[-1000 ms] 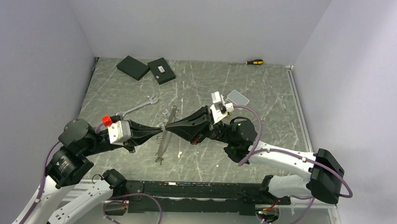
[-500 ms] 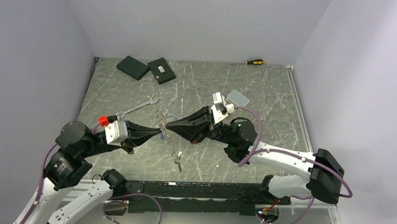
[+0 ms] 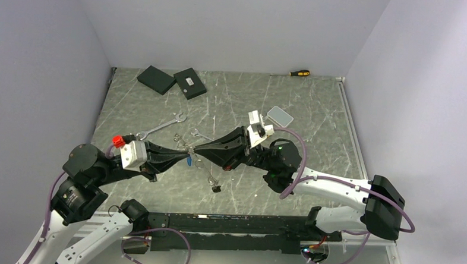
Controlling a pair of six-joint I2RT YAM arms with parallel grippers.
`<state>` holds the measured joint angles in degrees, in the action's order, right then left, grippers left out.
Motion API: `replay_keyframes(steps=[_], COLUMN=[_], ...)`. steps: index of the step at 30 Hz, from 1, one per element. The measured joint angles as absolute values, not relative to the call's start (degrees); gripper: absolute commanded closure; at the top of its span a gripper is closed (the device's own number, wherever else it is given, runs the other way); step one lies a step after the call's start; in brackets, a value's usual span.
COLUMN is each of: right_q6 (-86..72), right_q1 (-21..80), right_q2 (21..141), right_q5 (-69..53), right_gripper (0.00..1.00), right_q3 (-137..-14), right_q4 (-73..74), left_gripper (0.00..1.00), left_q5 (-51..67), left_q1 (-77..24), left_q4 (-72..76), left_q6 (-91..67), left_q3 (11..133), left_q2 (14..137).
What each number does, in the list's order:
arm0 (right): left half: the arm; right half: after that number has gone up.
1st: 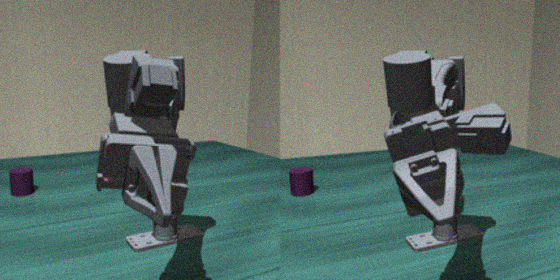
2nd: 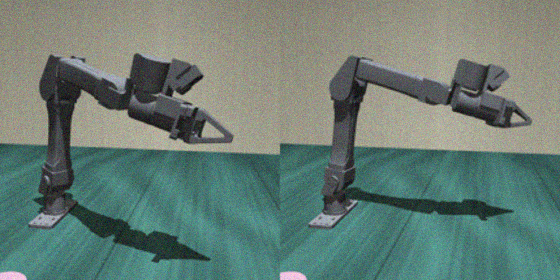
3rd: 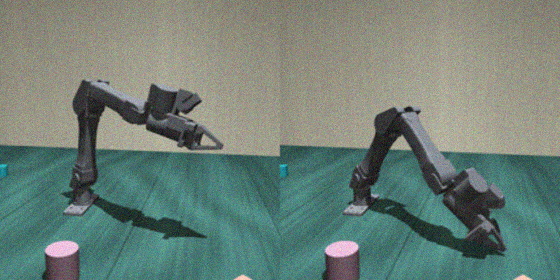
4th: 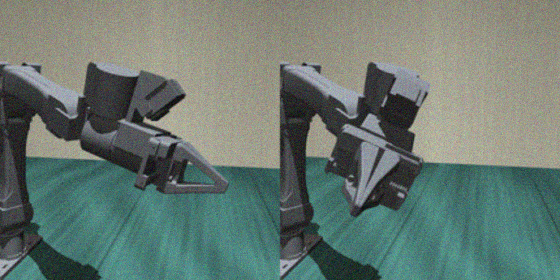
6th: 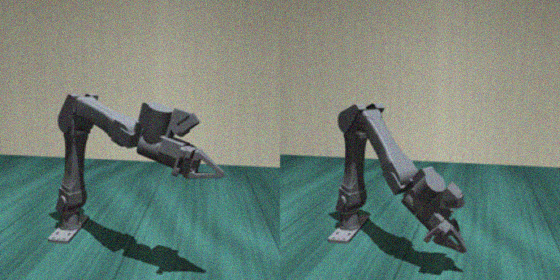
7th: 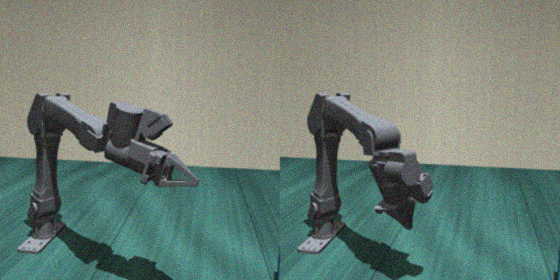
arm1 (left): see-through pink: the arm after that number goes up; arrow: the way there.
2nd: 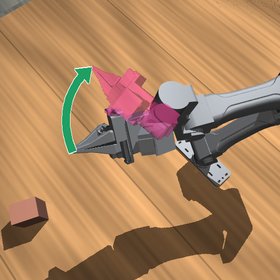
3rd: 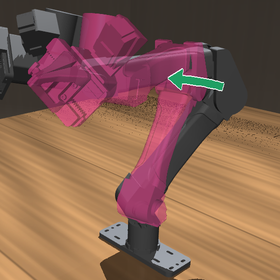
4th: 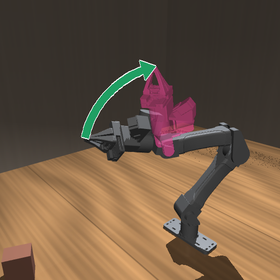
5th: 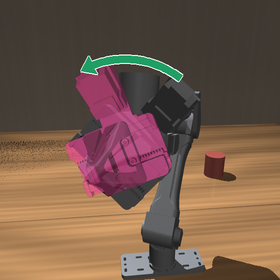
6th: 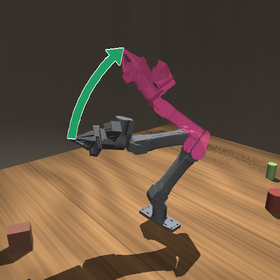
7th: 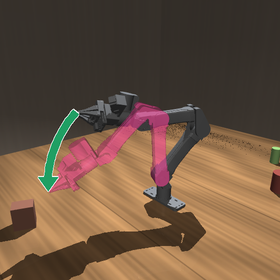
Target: Put the keys on the keyring
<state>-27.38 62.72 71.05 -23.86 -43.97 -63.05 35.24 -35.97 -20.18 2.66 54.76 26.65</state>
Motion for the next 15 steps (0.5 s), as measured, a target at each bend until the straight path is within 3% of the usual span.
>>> replay_keyframes(steps=[15], right_q6=[-26.41], right_q1=[63.05], right_q2=[71.05], right_q5=[-23.83], right_gripper=[1.00], right_q3=[-43.99], right_q4=[-62.98], left_gripper=[1.00], left_q5=[34.68], left_q1=[-35.97], left_q4=[-20.10], left_q6=[2.11], left_q3=[54.59], left_q2=[26.30])
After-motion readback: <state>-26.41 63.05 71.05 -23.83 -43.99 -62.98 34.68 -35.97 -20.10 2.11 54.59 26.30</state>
